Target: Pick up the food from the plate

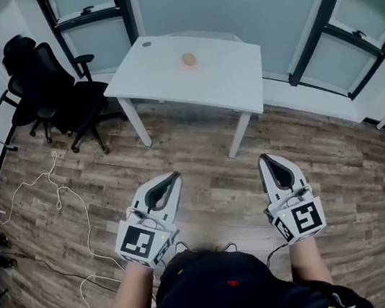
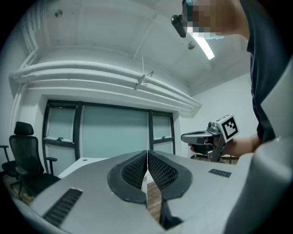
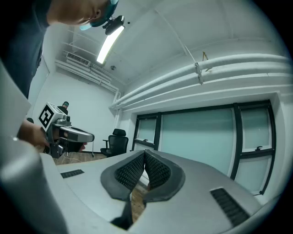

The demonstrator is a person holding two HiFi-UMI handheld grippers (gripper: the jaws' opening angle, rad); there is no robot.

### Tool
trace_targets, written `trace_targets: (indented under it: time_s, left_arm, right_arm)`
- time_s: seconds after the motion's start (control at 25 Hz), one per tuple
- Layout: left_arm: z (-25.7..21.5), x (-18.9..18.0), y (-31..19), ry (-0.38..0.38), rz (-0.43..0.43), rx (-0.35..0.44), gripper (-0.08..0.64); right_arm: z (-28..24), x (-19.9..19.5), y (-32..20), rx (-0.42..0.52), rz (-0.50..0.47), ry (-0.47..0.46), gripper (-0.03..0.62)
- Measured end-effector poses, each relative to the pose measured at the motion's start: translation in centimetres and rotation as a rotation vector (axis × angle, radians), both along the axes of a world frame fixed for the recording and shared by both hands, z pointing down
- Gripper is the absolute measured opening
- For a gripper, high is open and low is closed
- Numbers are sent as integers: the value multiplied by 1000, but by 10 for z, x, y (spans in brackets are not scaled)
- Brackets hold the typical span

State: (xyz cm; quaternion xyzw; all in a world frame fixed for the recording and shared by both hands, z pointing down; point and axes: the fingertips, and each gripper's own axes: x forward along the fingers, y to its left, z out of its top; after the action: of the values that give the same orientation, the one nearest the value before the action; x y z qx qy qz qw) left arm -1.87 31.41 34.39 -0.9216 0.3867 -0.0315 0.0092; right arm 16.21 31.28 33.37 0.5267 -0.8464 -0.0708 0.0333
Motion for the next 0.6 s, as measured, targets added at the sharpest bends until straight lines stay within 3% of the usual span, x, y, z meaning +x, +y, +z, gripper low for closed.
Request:
trace_targets:
  time_s: [0.6]
  left_arm:
    - [6, -29, -4, 40, 12, -18, 23]
  right_arm:
    - [8, -26, -5, -30, 22, 15, 25]
